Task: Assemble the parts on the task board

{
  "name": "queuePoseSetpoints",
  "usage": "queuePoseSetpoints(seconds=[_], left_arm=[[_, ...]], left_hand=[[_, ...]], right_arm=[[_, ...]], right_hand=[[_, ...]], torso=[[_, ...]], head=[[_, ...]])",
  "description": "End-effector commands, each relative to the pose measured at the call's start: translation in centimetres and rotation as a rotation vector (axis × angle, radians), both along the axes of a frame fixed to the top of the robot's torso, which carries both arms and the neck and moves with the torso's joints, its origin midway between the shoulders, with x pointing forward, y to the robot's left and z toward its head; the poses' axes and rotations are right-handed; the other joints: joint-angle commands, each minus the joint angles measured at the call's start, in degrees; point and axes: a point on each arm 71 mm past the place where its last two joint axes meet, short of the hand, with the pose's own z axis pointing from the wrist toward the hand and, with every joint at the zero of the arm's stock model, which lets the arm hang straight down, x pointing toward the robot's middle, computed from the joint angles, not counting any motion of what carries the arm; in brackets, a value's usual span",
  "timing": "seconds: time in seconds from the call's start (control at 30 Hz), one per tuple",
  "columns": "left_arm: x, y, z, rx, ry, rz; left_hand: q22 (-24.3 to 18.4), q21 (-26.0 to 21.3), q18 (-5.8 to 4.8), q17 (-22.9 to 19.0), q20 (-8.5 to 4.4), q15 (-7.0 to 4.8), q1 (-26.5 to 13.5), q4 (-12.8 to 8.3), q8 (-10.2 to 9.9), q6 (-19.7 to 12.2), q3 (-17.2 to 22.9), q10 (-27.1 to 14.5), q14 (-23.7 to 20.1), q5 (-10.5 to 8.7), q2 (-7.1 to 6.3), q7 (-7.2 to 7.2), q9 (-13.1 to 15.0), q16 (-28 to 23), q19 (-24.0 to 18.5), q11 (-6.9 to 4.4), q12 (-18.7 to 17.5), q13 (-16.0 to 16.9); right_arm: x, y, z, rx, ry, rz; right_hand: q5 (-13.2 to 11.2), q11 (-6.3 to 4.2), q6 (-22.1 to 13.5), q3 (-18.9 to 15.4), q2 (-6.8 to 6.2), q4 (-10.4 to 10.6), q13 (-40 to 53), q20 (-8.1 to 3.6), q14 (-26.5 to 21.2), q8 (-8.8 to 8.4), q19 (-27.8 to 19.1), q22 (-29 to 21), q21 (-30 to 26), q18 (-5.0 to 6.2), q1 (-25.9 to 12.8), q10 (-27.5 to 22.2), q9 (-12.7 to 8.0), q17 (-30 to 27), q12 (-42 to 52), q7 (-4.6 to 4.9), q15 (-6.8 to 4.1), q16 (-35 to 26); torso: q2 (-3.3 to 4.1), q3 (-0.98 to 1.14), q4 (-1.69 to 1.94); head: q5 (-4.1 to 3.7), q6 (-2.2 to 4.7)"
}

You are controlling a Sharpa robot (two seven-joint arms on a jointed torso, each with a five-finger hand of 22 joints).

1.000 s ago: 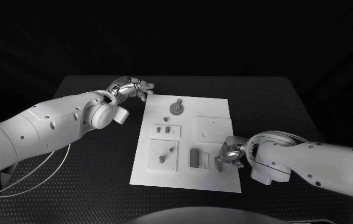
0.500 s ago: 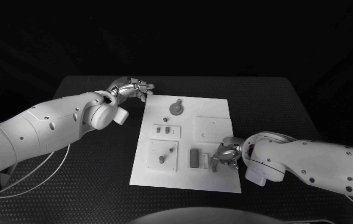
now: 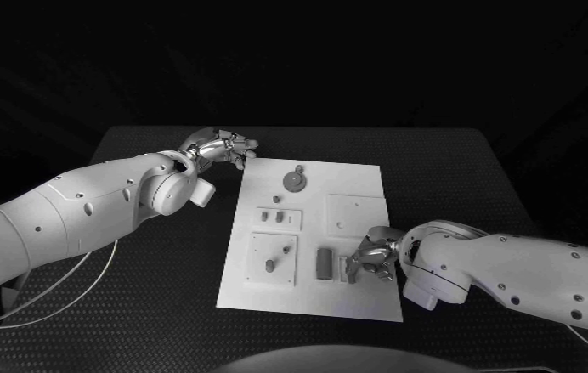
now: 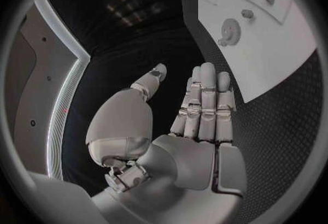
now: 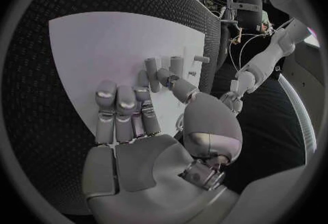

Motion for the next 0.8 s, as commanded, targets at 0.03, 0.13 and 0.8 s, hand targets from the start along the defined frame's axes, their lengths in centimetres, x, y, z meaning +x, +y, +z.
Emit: queuePoseSetpoints(seconds=[0.03, 0.13, 0.8], left_arm=[[-0.05, -0.26, 0.08, -0.006, -0.002, -0.018], [-0.05, -0.26, 0.08, -0.006, -0.002, -0.018], [-0.09, -0.14, 0.07, -0.003, 0.002, -0.019]], left_hand=[[0.78, -0.29, 0.59, 0.09, -0.61, 0.10, -0.42, 0.28, 0.37, -0.39, -0.04, -0.21, -0.01, -0.24, 0.13, 0.01, 0.07, -0.16, 0.22, -0.13, 0.26, 0.09], [0.79, -0.29, 0.59, 0.10, -0.61, 0.10, -0.42, 0.29, 0.37, -0.40, -0.04, -0.21, 0.00, -0.24, 0.13, 0.01, 0.07, -0.16, 0.23, -0.13, 0.26, 0.09], [0.82, -0.31, 0.58, 0.14, -0.60, 0.11, -0.46, 0.33, 0.39, -0.47, -0.07, -0.26, 0.00, -0.24, 0.10, 0.03, 0.06, -0.16, 0.24, -0.12, 0.24, 0.09]], right_arm=[[0.03, 0.11, -0.03, 0.011, -0.012, -0.004], [0.05, 0.23, -0.08, 0.010, -0.007, 0.004], [0.14, 0.90, -0.36, 0.017, 0.025, 0.016]], right_hand=[[-0.33, -0.06, -0.60, -0.28, -0.63, -0.07, 0.09, -0.04, 0.15, 0.00, 0.29, -0.09, 0.33, 3.46, -0.16, 0.31, 0.06, -0.10, 0.02, 0.84, -0.09, -0.18], [-0.40, -0.06, -0.63, -0.33, -0.71, -0.05, 0.09, -0.05, 0.13, -0.01, 0.29, -0.12, 0.31, 3.46, -0.16, 0.29, 0.04, -0.11, 0.01, 0.84, -0.10, -0.21], [-2.14, 0.02, -0.88, -2.15, -1.55, 0.62, 0.18, -0.12, -0.11, 0.04, 0.23, -0.47, 0.26, 3.46, -1.06, 0.05, -0.30, -0.22, -0.06, 0.91, -0.05, -0.49]], torso=[[0.02, 0.02, -0.03], [0.00, -0.02, 0.02], [-0.01, -0.03, 0.03]], head=[[0.12, 0.03], [0.18, 0.04], [0.23, -0.21]])
